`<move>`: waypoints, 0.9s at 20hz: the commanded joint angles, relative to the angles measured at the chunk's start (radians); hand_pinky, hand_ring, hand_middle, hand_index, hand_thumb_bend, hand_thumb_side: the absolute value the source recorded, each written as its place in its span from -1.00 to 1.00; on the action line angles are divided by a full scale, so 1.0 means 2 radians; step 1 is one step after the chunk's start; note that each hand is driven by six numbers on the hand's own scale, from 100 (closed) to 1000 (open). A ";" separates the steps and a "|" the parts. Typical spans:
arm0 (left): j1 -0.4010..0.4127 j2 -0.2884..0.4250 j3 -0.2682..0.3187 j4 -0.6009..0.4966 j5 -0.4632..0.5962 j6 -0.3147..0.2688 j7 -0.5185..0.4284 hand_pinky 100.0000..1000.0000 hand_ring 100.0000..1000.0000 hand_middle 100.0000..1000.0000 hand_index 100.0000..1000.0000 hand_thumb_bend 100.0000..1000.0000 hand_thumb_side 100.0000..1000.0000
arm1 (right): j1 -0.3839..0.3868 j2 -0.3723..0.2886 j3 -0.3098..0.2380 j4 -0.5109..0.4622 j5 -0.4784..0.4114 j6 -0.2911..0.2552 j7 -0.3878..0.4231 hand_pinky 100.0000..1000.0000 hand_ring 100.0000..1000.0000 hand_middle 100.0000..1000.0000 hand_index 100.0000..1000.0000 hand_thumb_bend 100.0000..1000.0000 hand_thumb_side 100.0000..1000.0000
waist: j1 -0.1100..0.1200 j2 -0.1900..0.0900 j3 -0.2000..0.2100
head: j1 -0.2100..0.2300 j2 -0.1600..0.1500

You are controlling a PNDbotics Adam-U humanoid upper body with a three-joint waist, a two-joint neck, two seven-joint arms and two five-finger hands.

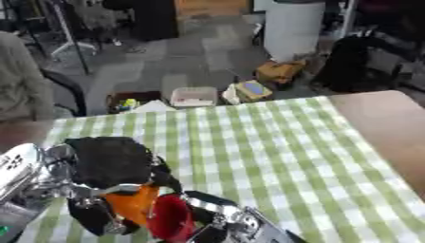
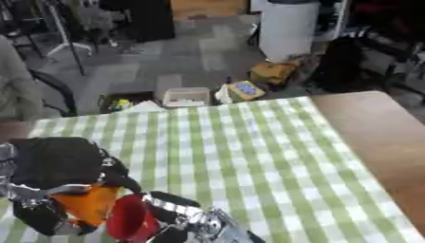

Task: Pour the contents of one cup into another cup.

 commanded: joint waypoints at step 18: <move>-0.017 0.027 0.025 -0.033 0.007 -0.036 -0.042 -0.57 -0.51 0.05 0.75 -0.48 -1.00 | -0.005 -0.003 -0.003 -0.005 -0.002 -0.001 0.001 -0.24 0.10 -0.60 0.64 -1.00 -1.00 | 0.000 -0.012 0.004 | -0.004 -0.009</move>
